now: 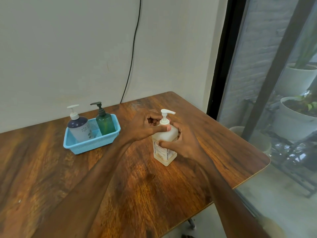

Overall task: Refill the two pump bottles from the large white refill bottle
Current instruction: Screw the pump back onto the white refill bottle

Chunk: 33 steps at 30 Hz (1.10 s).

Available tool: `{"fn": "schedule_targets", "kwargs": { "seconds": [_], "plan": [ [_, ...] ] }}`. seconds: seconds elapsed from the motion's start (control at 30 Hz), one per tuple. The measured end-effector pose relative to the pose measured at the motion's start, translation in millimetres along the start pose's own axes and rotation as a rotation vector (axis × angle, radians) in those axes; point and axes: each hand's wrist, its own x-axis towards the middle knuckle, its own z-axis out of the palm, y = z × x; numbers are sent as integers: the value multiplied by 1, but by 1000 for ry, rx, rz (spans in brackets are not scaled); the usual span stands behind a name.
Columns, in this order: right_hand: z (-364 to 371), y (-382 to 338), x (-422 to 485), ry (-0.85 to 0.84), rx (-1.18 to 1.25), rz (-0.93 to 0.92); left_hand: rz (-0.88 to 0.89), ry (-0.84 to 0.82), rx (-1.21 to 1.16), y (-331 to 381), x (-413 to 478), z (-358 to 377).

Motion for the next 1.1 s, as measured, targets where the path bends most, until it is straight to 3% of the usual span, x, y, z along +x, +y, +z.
{"fn": "schedule_targets", "kwargs": {
  "seconds": [0.17,0.3,0.43,0.6,0.8,0.87,1.0,1.1],
  "plan": [
    [0,-1,0,-6,9,16,11,-43,-39,-1,3,-3],
    [-6,2,1,-48,70,33,-14,-46,58,6,-1,-2],
    [-18,-3,1,-179,174,51,-86,95,192,12,-10,10],
    [1,7,-28,17,105,141,-197,410,320,25,-25,29],
    [39,13,-46,194,-146,119,-315,420,383,33,-19,37],
    [35,16,-40,180,-170,120,-317,380,316,29,-17,34],
    [20,24,-17,156,-162,115,-410,252,-76,0,-6,14],
    [11,34,14,179,-124,170,-561,312,-176,-47,6,6]
  ]
}}
